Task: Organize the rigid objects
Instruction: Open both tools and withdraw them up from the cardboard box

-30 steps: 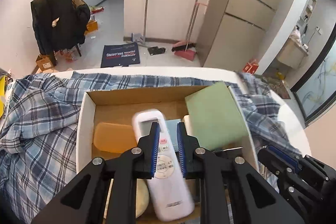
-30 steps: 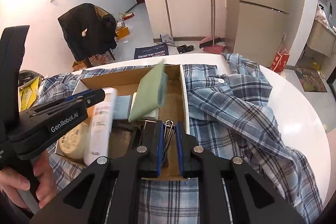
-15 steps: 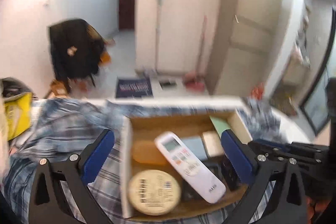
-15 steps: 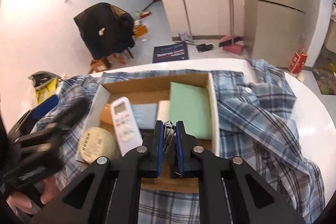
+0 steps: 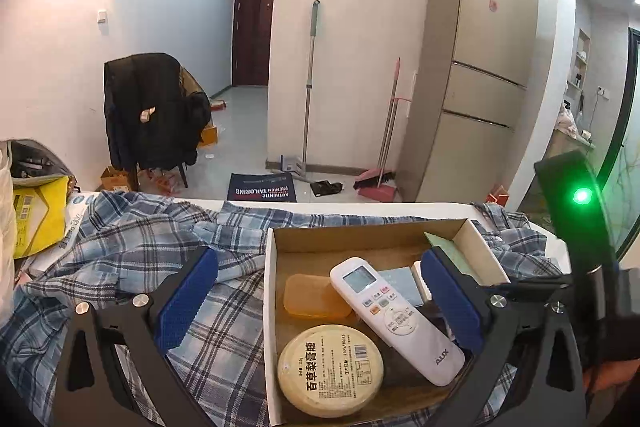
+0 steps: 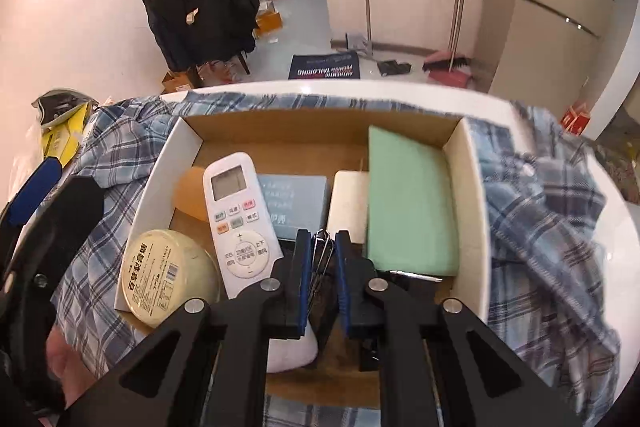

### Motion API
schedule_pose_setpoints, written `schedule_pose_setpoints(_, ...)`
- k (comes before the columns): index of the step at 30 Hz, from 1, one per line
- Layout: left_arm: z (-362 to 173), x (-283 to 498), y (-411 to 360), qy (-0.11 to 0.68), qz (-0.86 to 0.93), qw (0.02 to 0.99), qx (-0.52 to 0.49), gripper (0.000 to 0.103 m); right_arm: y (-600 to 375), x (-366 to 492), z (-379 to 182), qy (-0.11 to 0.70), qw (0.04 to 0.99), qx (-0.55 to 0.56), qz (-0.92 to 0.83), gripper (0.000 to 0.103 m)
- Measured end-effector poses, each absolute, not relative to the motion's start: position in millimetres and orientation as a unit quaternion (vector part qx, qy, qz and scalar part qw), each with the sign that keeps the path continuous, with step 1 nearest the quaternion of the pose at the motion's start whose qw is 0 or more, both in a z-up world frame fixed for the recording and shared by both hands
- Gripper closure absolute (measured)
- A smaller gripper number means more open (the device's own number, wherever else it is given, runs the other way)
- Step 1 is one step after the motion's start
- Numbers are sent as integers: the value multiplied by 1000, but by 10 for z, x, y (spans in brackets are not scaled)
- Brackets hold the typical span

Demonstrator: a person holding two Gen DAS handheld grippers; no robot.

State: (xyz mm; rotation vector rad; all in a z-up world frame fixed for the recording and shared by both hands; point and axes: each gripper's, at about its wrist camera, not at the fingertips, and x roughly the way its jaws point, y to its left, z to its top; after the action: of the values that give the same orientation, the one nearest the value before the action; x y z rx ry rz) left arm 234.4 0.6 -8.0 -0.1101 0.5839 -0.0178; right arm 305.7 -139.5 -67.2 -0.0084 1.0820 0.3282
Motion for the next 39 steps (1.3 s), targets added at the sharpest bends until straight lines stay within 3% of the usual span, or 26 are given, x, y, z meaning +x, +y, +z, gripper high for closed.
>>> schedule_pose_setpoints(11, 211, 2176, 174, 240, 5, 967, -84, 0, -1563, 2970, -500, 508, 852, 3, 127, 85)
schedule_pose_setpoints(13, 317, 2103, 173, 224, 4, 971, -80, 0, -1604, 2879, -399, 496, 859, 3, 125, 77)
schedule_pose_setpoints(15, 433, 2027, 167, 210, -4, 975, -79, 0, -1665, 2764, -276, 473, 872, 7, 124, 48)
schedule_pose_setpoints(17, 547, 1918, 147, 190, -14, 978, -80, 0, -1740, 2599, -112, 432, 894, 15, 118, 40)
schedule_pose_setpoints(20, 647, 1795, 30, 178, -48, 981, -63, 0, -1837, 2383, 97, 394, 910, 6, 129, 37)
schedule_pose_setpoints(24, 749, 1469, -59, 137, -52, 988, -40, 0, -2053, 2052, 388, 317, 942, 29, 104, 13)
schedule_pose_setpoints(29, 919, 995, 21, 97, -73, 990, -69, 0, -2135, 1677, 550, 253, 957, 35, 138, 8)
schedule_pose_setpoints(32, 1013, 778, 41, 104, -101, 987, -73, 0, -2157, 1378, 615, 199, 970, 34, 133, 0)
schedule_pose_setpoints(39, 1074, 212, 152, 60, -81, 992, -80, 0, -2224, 795, 753, 101, 987, 47, 115, 0)
